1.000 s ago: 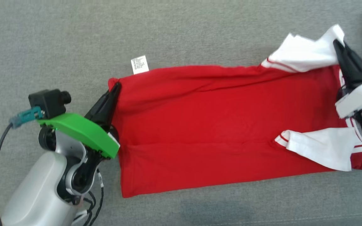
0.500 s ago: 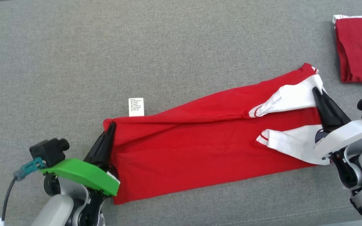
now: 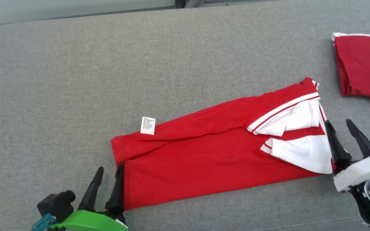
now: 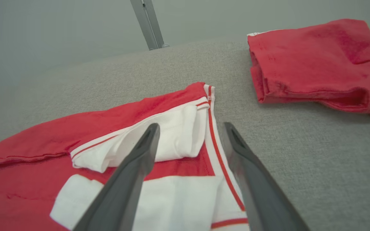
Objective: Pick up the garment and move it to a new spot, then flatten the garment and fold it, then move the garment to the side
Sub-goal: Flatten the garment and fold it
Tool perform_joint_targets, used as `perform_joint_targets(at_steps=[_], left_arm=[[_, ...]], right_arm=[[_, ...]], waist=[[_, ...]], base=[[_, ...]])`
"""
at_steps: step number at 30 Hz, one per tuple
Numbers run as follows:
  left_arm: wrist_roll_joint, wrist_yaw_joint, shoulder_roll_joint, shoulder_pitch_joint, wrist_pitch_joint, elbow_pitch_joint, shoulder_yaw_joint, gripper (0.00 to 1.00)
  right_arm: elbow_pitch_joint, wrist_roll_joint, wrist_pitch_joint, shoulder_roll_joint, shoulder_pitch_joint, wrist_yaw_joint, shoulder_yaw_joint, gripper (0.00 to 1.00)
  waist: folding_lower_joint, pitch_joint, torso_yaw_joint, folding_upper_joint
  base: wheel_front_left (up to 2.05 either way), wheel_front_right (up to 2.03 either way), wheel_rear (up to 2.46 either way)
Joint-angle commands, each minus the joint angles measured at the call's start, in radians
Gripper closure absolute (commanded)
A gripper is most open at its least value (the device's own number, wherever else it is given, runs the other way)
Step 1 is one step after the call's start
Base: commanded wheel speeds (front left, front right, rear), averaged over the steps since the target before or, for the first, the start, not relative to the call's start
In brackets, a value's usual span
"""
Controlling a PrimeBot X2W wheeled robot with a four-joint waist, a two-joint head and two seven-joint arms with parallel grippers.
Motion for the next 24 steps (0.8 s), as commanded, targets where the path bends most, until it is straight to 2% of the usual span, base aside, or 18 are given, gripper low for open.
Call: perform_joint_targets(at_steps=[1, 5, 11, 18, 24], left_arm=[[0.037, 0.016, -0.014, 0.027, -0.017, -0.014, 0.029, 0.0], [0.21, 0.038, -0.078, 0.08, -0.024, -0.075, 0.155, 0.0], [0.425, -0.018, -0.19, 0.153, -0.025, -0.117, 0.261, 0.0], [0.534, -0.105, -0.269, 0.149, -0.024, -0.092, 0.307, 0.0], [0.549, -0.137, -0.293, 0.137, -0.024, -0.07, 0.334, 0.0]], right_arm=[[0.002, -0.006, 0.001, 0.004, 0.027, -0.001, -0.026, 0.0], [0.028, -0.031, 0.046, 0.034, 0.055, -0.001, -0.083, 0.0], [0.077, -0.067, 0.123, 0.078, 0.004, -0.001, -0.141, 0.0], [0.185, -0.082, 0.204, 0.129, -0.096, -0.001, -0.169, 0.0], [0.268, -0.094, 0.223, 0.144, -0.132, -0.001, -0.164, 0.0]], waist=[[0.0, -0.035, 0.005, 0.0036], [0.0, -0.068, 0.006, 0.0036], [0.0, -0.088, 0.02, 0.0036], [0.0, -0.055, 0.054, 0.0036], [0.0, -0.036, 0.08, 0.0036]], base=[[0.0, 0.0, 0.0], [0.0, 0.0, 0.0], [0.0, 0.0, 0.0], [0.0, 0.0, 0.0], [0.0, 0.0, 0.0]])
